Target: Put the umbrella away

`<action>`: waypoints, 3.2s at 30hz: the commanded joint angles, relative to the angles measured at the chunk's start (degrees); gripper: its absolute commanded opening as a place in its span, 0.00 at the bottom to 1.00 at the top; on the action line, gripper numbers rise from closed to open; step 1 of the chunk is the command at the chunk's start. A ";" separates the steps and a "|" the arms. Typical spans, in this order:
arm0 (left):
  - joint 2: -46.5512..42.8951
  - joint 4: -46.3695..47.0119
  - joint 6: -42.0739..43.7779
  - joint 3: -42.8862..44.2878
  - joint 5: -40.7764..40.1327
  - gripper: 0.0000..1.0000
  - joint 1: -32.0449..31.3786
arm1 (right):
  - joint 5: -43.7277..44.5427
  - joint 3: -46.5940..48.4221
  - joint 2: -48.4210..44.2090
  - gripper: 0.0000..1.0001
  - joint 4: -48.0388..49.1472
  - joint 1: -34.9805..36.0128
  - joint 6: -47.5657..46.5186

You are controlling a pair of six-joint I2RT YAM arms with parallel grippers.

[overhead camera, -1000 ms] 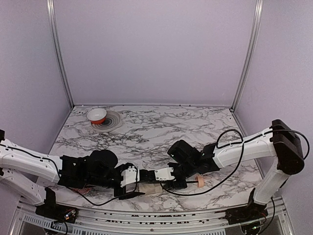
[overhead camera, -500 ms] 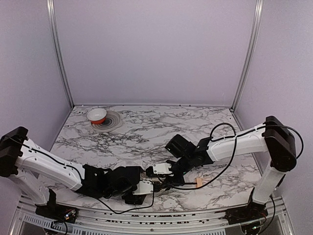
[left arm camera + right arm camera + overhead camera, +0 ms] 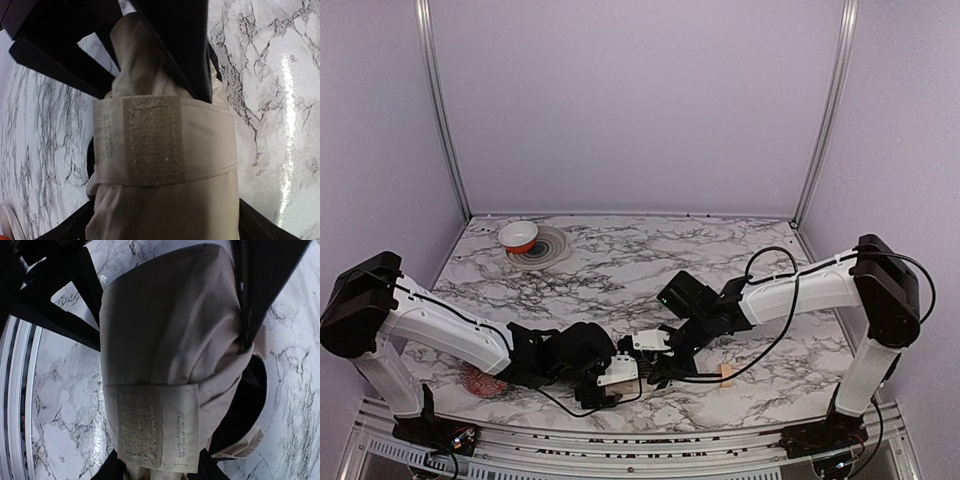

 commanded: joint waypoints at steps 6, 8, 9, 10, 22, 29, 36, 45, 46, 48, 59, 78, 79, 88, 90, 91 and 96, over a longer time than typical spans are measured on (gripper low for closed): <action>10.27 -10.13 -2.86 4.70 10.41 0.69 0.69 | -3.08 -1.55 4.24 0.26 -6.27 -1.47 2.90; 11.67 -11.45 -3.04 5.24 11.29 0.62 0.88 | -3.11 -1.45 4.25 0.26 -6.17 -1.95 2.99; 12.05 -12.30 -3.02 5.38 11.78 0.61 0.94 | -3.13 -1.34 4.18 0.26 -6.19 -2.30 3.01; 12.21 -13.19 -2.95 5.48 12.15 0.60 0.99 | -3.21 -1.37 3.98 0.26 -6.20 -2.67 3.08; 17.10 -21.79 -2.21 9.40 14.76 0.00 2.00 | -0.76 -0.99 0.33 0.38 -5.59 -4.47 4.32; 16.66 -19.48 -7.55 9.74 10.28 0.00 3.55 | 2.74 -1.05 -4.77 0.71 -5.40 -5.53 4.70; 10.51 -13.25 -15.31 9.60 4.57 0.00 7.31 | 12.89 -3.89 -15.59 0.99 3.28 -8.47 9.58; 1.34 -13.84 -14.43 15.27 -2.44 0.00 10.24 | 17.96 -12.40 -31.63 1.00 25.07 -15.02 22.19; 0.37 -15.39 -13.84 16.99 -2.65 0.00 10.77 | 17.31 -13.31 -33.42 1.00 26.98 -15.49 23.84; -1.12 -19.00 -12.51 20.50 -3.33 0.00 11.71 | 15.78 -14.98 -36.45 1.00 29.77 -15.78 25.21; -5.84 -31.31 -5.17 36.53 -11.41 0.00 12.90 | -2.27 -20.13 -37.69 0.89 36.79 -15.73 30.34; -8.55 -27.73 -17.94 47.91 -14.37 0.00 12.81 | 15.15 -20.87 -30.66 0.57 56.73 -4.61 44.68; -8.29 -27.35 -19.14 48.55 -14.78 0.00 12.74 | 17.73 -20.54 -29.82 0.54 58.89 -2.59 45.18; -8.67 -25.19 -25.36 47.95 -12.43 0.00 12.71 | 23.81 -9.76 -16.06 0.50 63.47 1.60 44.95; -9.29 -24.43 -25.66 47.23 -12.11 0.00 12.64 | 25.09 -7.89 -13.21 0.51 63.39 1.60 44.03; -9.53 -24.19 -25.71 47.02 -12.01 0.00 12.64 | 25.62 -6.85 -12.20 0.51 62.73 1.63 43.72; -9.94 -24.07 -25.25 46.60 -11.55 0.00 12.67 | 25.65 -3.80 -9.64 0.40 61.91 1.61 41.86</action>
